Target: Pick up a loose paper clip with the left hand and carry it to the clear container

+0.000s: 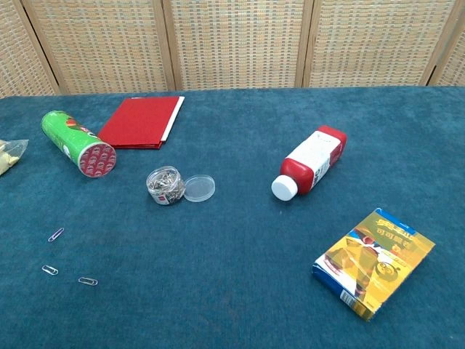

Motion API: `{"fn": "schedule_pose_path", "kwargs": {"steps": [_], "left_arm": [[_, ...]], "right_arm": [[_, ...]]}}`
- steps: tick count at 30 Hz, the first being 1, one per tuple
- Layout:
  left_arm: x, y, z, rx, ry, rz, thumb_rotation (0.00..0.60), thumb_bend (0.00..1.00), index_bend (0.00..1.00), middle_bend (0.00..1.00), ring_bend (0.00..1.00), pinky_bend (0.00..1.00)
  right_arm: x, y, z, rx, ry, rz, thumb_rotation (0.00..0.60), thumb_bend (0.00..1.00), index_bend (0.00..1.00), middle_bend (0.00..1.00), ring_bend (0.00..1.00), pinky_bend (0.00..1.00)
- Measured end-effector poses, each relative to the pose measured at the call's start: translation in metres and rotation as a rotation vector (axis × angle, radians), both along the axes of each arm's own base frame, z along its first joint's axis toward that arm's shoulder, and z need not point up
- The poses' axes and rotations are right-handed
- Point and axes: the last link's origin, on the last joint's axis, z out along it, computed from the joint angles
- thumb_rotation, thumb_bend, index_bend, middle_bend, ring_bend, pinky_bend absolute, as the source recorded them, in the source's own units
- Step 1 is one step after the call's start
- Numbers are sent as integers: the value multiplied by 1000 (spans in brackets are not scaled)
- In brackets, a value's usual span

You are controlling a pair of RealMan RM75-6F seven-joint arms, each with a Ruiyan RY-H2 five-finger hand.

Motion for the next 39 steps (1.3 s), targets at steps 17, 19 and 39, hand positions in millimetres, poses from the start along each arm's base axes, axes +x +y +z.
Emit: {"fn": "schedule_pose_path", "kwargs": {"steps": [17,19,39], "left_arm": [[1,7,-32,-141,9,-18,600,200,341,0,0,0],[3,11,-45,-198,14,-29,600,228,352,0,0,0],[34,42,-140,-458,95,-53,600,408,444,0,0,0]], "right_arm": [[0,-1,3,-3,-20,-5,600,0,0,0,0,0],[0,-1,4,-3,-25,-7,600,0,0,0,0,0],[-5,-5,4,10,-41,-34,600,0,0,0,0,0]]}}
